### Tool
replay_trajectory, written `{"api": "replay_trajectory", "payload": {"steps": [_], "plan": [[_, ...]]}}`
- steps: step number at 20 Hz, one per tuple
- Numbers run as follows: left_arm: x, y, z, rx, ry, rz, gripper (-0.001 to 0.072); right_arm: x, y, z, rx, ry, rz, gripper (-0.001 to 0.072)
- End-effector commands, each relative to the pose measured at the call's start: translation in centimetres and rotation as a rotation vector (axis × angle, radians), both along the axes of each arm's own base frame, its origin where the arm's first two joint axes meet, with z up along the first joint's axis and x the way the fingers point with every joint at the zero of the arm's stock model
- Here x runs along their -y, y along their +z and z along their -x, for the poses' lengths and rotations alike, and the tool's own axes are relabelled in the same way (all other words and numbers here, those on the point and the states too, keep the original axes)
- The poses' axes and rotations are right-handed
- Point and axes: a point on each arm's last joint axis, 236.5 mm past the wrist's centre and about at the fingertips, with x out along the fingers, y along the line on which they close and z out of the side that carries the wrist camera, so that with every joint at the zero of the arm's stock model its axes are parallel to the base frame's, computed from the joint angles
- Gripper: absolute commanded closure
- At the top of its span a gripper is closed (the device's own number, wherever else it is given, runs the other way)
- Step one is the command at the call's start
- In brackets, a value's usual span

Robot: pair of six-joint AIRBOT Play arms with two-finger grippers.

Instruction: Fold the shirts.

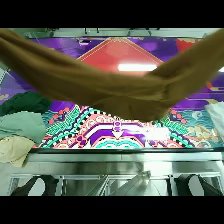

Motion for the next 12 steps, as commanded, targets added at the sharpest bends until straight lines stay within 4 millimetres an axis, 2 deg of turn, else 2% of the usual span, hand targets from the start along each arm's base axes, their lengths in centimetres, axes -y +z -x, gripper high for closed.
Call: {"api": "replay_trajectory", "payload": {"steps": [1,3,4,7,8,9,12], "plan": [[0.0,8.4,4.2,0.301,0.159,-0.083,0.0678,0.4,10.4,6.5,0.395,-0.377,-0.016,0.0684],[-0.4,8.4,2.9,0.267,0.118,-0.055,0.0678,1.4,10.5,5.9,0.413,-0.515,0.059,0.0685],[-0.5,7.5,1.8,0.218,0.076,-0.028,0.0678,2.2,9.3,4.4,0.372,-0.542,0.106,0.0684],[-0.8,2.2,-3.3,0.017,-0.063,0.071,0.0678,4.5,3.2,-2.2,0.135,-0.436,0.161,0.0684],[-0.6,-0.6,-5.7,-0.055,-0.115,0.094,0.0679,5.3,0.5,-5.0,0.047,-0.392,0.159,0.0684],[-1.1,-4.1,-8.7,-0.146,-0.106,0.105,0.0678,5.9,-3.0,-8.1,-0.055,-0.359,0.174,0.0685],[-3.1,-15.9,-17.6,-0.355,0.014,0.049,0.0678,5.4,-15.4,-17.2,-0.344,-0.305,0.245,0.0684]]}}
